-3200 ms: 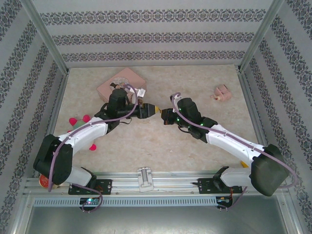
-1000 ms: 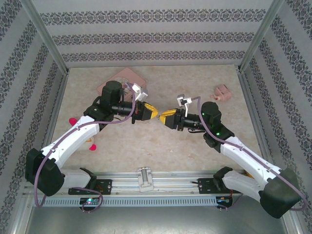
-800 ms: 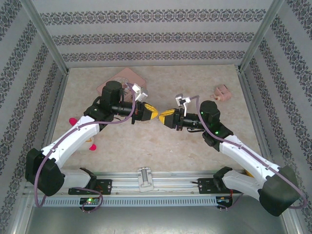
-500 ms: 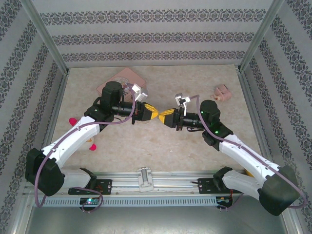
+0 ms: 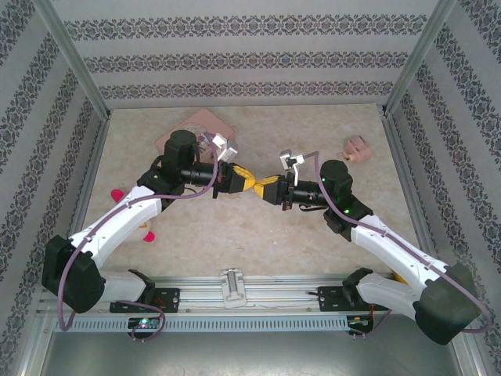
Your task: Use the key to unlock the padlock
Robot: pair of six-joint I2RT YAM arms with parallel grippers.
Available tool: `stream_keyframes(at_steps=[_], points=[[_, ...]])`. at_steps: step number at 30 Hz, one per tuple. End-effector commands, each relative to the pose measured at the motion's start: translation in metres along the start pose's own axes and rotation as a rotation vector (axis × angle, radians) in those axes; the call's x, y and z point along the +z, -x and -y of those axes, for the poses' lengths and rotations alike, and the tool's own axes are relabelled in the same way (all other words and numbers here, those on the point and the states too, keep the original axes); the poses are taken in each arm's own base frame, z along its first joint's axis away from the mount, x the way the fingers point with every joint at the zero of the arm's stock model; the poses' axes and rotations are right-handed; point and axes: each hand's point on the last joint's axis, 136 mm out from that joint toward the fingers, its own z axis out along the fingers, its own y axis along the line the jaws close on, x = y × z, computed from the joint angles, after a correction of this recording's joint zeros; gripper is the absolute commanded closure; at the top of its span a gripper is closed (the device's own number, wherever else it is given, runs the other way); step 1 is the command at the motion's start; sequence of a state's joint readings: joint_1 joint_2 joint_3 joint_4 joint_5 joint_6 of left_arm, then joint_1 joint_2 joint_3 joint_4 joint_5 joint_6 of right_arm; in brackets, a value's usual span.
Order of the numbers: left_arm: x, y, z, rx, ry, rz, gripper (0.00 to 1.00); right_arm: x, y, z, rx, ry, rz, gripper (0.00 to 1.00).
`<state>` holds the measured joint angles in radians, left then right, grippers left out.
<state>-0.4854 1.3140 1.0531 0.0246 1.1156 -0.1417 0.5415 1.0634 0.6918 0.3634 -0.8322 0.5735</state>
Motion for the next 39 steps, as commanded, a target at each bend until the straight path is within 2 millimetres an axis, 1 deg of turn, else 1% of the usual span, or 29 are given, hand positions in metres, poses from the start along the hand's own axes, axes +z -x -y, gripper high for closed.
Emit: stream_keyframes(at_steps=[1,5,8,11,12,13,15,16,17,18,19,22,24,26,30,32,34,37,39], points=[[0.004,0.002,0.008,0.023,-0.043,0.011,1.0,0.002,0.012,-0.017,-0.051,0.057,0.018,0.84],[0.004,0.003,0.007,0.027,-0.035,0.015,1.0,0.003,0.011,-0.015,-0.047,0.053,0.015,0.89],[0.004,0.004,0.007,0.023,-0.034,0.02,1.0,0.003,0.01,-0.013,-0.044,0.051,0.012,0.96],[0.004,0.006,0.002,0.016,-0.009,0.031,1.0,0.002,0.01,-0.011,-0.042,0.039,0.018,1.0],[0.004,0.008,0.0,0.009,0.007,0.039,0.95,0.001,0.01,-0.009,-0.041,0.029,0.025,1.0],[0.003,0.01,-0.005,-0.005,0.031,0.048,0.87,0.001,0.01,-0.007,-0.038,0.018,0.03,1.0],[0.001,0.015,-0.014,-0.036,0.086,0.079,0.57,-0.002,0.01,0.0,-0.029,-0.022,0.047,1.0],[0.0,0.017,-0.018,-0.046,0.109,0.095,0.45,-0.004,0.01,0.004,-0.021,-0.043,0.055,1.0],[-0.003,0.02,-0.022,-0.056,0.139,0.116,0.31,-0.006,0.01,0.009,-0.009,-0.067,0.064,1.0],[-0.007,0.023,-0.03,-0.073,0.183,0.14,0.12,-0.008,0.009,0.015,0.007,-0.093,0.07,1.0],[-0.011,0.026,-0.035,-0.086,0.219,0.161,0.0,-0.01,0.008,0.02,0.024,-0.116,0.074,1.0],[-0.024,0.03,-0.059,-0.149,0.372,0.218,0.01,-0.015,0.003,0.039,0.104,-0.186,0.068,1.0],[-0.041,0.026,-0.087,-0.218,0.557,0.247,0.01,-0.017,-0.003,0.049,0.147,-0.219,0.06,1.0],[-0.055,0.019,-0.106,-0.261,0.698,0.259,0.01,-0.02,-0.009,0.062,0.182,-0.274,0.053,1.0],[-0.079,0.009,-0.129,-0.333,0.884,0.304,0.01,-0.028,-0.017,0.082,0.237,-0.369,0.046,1.0],[-0.088,0.001,-0.141,-0.389,0.969,0.313,0.01,-0.032,-0.019,0.092,0.269,-0.408,0.046,1.0],[-0.091,-0.01,-0.151,-0.438,1.041,0.292,0.0,-0.038,-0.021,0.105,0.307,-0.467,0.05,1.0],[-0.083,-0.025,-0.167,-0.489,1.118,0.241,0.01,-0.049,-0.03,0.126,0.368,-0.567,0.036,1.0],[-0.078,-0.039,-0.18,-0.542,1.188,0.204,0.0,-0.056,-0.037,0.14,0.415,-0.626,0.018,1.0]])
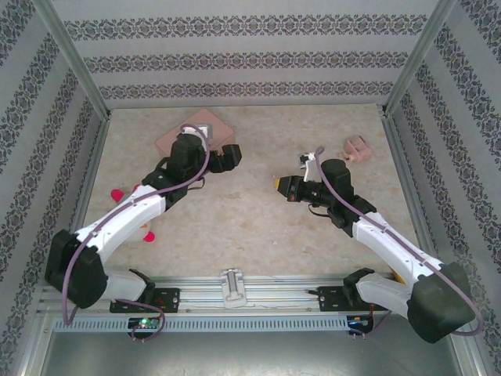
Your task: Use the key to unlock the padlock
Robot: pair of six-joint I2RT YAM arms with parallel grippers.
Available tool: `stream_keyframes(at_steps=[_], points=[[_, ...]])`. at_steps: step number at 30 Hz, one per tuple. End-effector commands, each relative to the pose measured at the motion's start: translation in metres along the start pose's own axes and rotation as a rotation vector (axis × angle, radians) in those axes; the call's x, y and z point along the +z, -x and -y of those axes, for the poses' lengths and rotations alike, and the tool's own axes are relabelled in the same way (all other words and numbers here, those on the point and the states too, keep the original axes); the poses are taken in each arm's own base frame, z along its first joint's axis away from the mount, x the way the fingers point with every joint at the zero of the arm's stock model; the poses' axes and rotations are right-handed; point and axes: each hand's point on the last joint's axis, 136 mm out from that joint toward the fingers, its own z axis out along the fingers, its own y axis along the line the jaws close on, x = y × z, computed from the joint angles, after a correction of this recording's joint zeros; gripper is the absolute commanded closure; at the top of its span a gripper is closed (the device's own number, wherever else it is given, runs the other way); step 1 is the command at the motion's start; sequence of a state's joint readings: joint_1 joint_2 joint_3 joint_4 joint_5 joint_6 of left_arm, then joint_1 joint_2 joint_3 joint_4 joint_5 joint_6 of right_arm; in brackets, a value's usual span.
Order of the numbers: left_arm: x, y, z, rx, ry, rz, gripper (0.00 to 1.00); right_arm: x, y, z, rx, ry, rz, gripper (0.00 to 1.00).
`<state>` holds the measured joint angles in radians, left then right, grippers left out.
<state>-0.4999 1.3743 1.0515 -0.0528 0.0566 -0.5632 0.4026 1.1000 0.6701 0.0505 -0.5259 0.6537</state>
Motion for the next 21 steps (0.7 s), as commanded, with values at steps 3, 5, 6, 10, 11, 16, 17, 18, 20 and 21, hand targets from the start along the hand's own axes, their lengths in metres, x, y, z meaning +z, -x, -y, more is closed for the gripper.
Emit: stream_keyframes(at_steps=[3,5,6,10,11,16,17,18,20,21], points=[[0.03,-0.028,-0.034,-0.106,0.3,-0.055,0.0,0.001,-0.006,0.045,0.107,-0.199,-0.044,1.0],[0.04,-0.037,-0.041,-0.117,0.373,-0.053,0.0,0.001,-0.009,0.054,0.117,-0.245,-0.062,1.0],[0.045,-0.042,-0.042,-0.11,0.401,-0.049,0.01,0.001,-0.011,0.058,0.12,-0.265,-0.07,1.0],[0.071,-0.062,-0.049,-0.114,0.461,-0.069,0.01,-0.001,-0.015,0.07,0.134,-0.325,-0.075,1.0],[0.076,-0.066,-0.054,-0.126,0.483,-0.07,0.01,-0.002,-0.014,0.072,0.136,-0.335,-0.071,1.0],[0.089,-0.069,-0.077,-0.137,0.622,-0.032,0.0,-0.007,-0.011,0.078,0.147,-0.36,-0.053,1.0],[0.092,-0.069,-0.081,-0.138,0.646,-0.031,0.0,-0.009,-0.011,0.079,0.149,-0.362,-0.05,1.0],[0.096,-0.07,-0.084,-0.146,0.665,-0.032,0.01,-0.01,-0.01,0.079,0.151,-0.364,-0.045,1.0],[0.104,-0.073,-0.092,-0.175,0.687,-0.048,0.04,-0.012,-0.008,0.08,0.156,-0.368,-0.038,1.0],[0.109,-0.074,-0.094,-0.188,0.685,-0.061,0.04,-0.013,-0.007,0.08,0.158,-0.366,-0.033,1.0]])
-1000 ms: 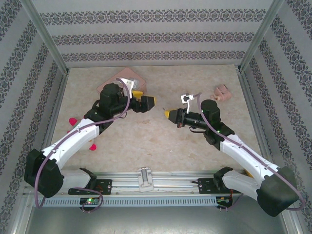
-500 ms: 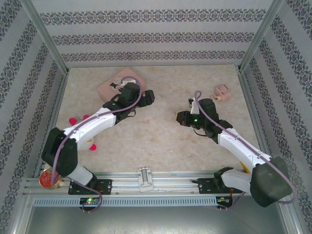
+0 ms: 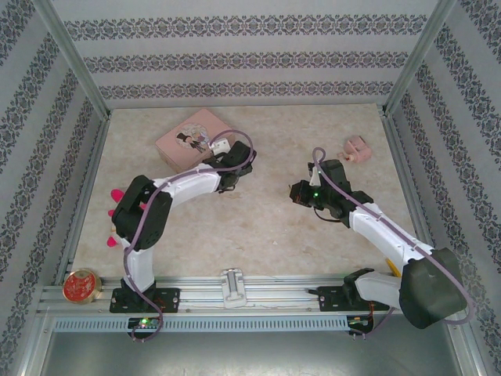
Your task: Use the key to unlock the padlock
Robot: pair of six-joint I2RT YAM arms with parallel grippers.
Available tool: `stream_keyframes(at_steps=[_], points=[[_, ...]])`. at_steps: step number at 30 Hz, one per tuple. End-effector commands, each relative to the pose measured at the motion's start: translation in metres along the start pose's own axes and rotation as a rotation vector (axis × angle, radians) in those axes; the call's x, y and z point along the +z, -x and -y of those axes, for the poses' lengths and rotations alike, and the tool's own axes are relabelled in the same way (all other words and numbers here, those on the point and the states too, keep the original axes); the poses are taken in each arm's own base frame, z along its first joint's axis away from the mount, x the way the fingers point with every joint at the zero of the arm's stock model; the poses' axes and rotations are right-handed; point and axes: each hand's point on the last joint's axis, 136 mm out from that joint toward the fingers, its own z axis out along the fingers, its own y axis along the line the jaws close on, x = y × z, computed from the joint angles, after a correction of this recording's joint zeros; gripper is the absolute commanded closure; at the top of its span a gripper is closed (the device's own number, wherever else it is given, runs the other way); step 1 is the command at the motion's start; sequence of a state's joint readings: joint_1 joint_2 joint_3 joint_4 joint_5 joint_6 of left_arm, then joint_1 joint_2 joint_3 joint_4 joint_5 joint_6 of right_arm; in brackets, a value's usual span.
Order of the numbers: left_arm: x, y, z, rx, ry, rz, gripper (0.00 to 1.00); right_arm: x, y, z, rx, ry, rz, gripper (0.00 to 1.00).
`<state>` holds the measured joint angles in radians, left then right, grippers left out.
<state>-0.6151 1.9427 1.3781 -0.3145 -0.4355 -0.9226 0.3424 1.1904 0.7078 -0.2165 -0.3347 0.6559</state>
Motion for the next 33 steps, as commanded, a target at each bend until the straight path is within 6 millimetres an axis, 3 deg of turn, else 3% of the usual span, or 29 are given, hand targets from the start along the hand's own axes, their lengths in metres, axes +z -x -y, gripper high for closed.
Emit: stream_keyframes(at_steps=[1,8,17,22,28,33], points=[[0.012,0.009,-0.012,-0.058,0.077,0.006,0.04,-0.01,0.012,-0.003,-0.003,-0.002,0.046,1.0],[0.041,0.009,-0.013,-0.104,0.11,-0.011,0.09,-0.016,0.016,-0.004,-0.001,0.012,0.07,1.0],[0.068,0.014,-0.024,-0.162,0.161,-0.008,0.23,-0.017,0.016,-0.005,0.003,0.024,0.077,1.0],[0.077,0.017,-0.028,-0.178,0.163,0.007,0.3,-0.015,0.016,-0.004,0.006,0.026,0.076,1.0],[0.085,0.017,-0.032,-0.152,0.169,0.026,0.46,-0.013,0.019,-0.007,0.01,0.042,0.08,1.0],[0.092,0.017,-0.03,-0.14,0.153,0.028,0.5,-0.01,0.018,-0.007,0.017,0.051,0.079,1.0]])
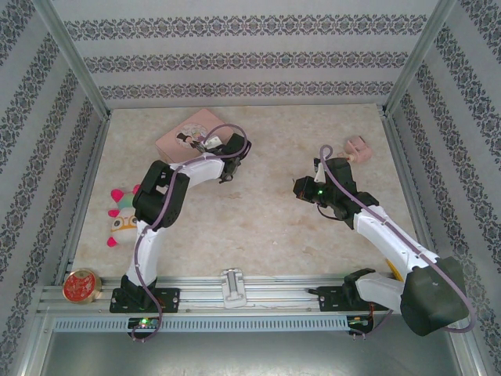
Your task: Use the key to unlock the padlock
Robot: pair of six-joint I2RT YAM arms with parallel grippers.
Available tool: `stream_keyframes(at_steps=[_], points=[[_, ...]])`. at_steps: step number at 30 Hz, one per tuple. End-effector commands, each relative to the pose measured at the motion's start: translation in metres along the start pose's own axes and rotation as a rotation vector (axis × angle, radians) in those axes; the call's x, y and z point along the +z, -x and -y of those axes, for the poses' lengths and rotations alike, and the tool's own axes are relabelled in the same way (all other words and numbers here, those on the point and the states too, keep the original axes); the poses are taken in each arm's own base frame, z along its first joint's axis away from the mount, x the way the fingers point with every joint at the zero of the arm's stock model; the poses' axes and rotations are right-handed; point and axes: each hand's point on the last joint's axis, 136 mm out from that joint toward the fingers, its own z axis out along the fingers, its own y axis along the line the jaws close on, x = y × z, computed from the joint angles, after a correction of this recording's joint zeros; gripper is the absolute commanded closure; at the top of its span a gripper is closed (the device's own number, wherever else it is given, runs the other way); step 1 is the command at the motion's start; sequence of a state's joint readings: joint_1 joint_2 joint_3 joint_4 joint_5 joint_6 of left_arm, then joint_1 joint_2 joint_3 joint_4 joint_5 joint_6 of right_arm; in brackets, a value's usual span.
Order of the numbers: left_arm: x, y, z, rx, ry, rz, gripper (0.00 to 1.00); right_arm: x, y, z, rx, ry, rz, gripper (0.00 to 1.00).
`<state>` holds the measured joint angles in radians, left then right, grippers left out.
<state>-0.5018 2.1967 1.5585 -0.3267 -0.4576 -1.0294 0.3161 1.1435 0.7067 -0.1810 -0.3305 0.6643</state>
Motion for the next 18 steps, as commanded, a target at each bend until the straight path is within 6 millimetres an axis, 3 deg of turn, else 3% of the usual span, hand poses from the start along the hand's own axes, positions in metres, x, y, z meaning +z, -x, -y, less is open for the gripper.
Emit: stream_keyframes(at_steps=[1,3,10,14,18], points=[[0.012,0.007,-0.001,0.007,0.002,0.031,0.51,0.003,0.0,0.0,0.02,0.02,-0.001,1.0],[0.014,0.007,0.001,0.015,-0.007,0.035,0.52,0.004,-0.001,0.0,0.021,0.023,-0.004,1.0],[0.017,0.003,0.023,0.082,-0.129,0.024,0.73,0.005,-0.002,0.001,0.025,0.023,-0.005,1.0],[0.011,-0.007,0.033,0.125,-0.215,-0.021,0.82,0.004,-0.003,0.003,0.027,0.018,0.0,1.0],[0.003,-0.021,0.036,0.167,-0.301,-0.072,0.85,0.003,-0.004,0.005,0.024,0.009,-0.003,1.0]])
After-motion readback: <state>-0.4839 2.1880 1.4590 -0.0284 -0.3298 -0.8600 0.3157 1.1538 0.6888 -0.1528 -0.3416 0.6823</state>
